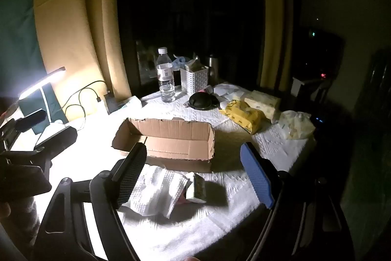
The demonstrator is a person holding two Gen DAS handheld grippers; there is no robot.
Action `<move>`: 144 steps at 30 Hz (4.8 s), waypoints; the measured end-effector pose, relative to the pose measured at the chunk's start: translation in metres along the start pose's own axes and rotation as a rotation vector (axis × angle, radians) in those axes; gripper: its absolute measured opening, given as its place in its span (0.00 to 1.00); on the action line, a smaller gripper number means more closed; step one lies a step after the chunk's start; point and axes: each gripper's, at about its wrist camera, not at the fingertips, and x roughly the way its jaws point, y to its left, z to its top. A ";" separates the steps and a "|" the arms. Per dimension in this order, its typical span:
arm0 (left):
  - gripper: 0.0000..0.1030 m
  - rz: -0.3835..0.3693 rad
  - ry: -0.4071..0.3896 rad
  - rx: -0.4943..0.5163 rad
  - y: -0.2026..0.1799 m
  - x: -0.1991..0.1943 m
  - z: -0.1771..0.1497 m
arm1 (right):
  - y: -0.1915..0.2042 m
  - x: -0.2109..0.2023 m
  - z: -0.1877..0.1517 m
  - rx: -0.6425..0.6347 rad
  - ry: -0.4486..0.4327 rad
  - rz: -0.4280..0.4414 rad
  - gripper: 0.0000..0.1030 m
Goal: Organize soft objects
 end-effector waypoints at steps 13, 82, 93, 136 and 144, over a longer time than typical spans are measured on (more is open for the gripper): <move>0.99 0.003 -0.016 0.023 -0.005 -0.003 0.000 | 0.004 0.001 0.002 -0.006 0.018 0.006 0.80; 0.99 -0.022 0.006 0.006 0.000 0.001 0.001 | 0.011 0.011 -0.001 -0.017 0.023 0.017 0.80; 0.99 -0.024 0.004 0.004 0.001 0.003 0.002 | 0.012 0.011 0.000 -0.019 0.026 0.019 0.80; 0.50 0.072 0.444 0.244 -0.068 0.155 -0.126 | -0.060 0.111 -0.087 0.130 0.234 0.125 0.80; 0.12 0.012 0.412 0.192 -0.054 0.138 -0.113 | -0.060 0.114 -0.088 0.140 0.236 0.165 0.80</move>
